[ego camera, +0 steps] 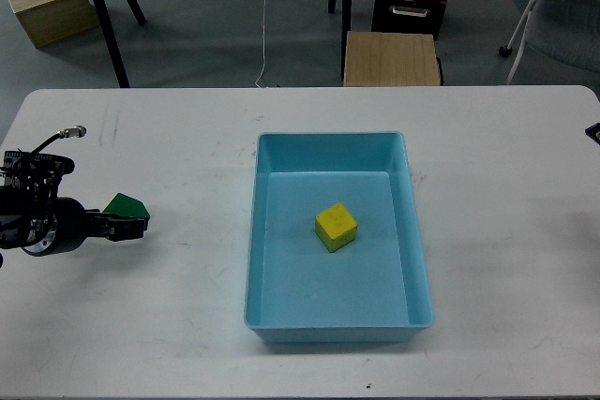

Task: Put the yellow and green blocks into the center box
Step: 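Close the left gripper on the green cube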

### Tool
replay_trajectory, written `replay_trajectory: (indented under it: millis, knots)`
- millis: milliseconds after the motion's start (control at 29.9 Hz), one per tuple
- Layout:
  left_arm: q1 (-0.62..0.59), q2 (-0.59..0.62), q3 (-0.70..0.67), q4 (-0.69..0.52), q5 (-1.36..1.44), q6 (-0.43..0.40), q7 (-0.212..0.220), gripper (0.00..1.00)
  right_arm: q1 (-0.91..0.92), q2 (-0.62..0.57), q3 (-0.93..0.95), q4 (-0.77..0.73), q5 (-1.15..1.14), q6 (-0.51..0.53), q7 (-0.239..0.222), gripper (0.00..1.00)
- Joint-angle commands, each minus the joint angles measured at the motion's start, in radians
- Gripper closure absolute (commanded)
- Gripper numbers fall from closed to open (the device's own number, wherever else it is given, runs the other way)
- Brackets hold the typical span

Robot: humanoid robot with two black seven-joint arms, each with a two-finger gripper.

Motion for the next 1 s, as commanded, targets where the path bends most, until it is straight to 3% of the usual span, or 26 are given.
replay_trajectory:
  millis: [0,334,435,969]
  knots:
    - [-0.002,-0.013,0.0,0.009,0.0,0.0,-0.003,0.02,-0.001,0.0,0.0,0.0,-0.001,0.0,0.0,0.0]
    - [-0.017,-0.068,0.0,0.067,0.0,0.0,-0.001,0.19,-0.001,-0.002,0.0,0.001,-0.001,0.0,0.0,0.0]
    - [-0.023,-0.071,0.0,0.077,0.002,0.0,-0.003,0.29,0.0,-0.002,0.0,0.001,-0.001,0.0,0.0,0.0]
    - [-0.017,-0.068,0.001,0.077,0.018,0.025,-0.007,0.4,0.0,0.002,0.0,0.001,-0.001,0.0,0.0,0.0]
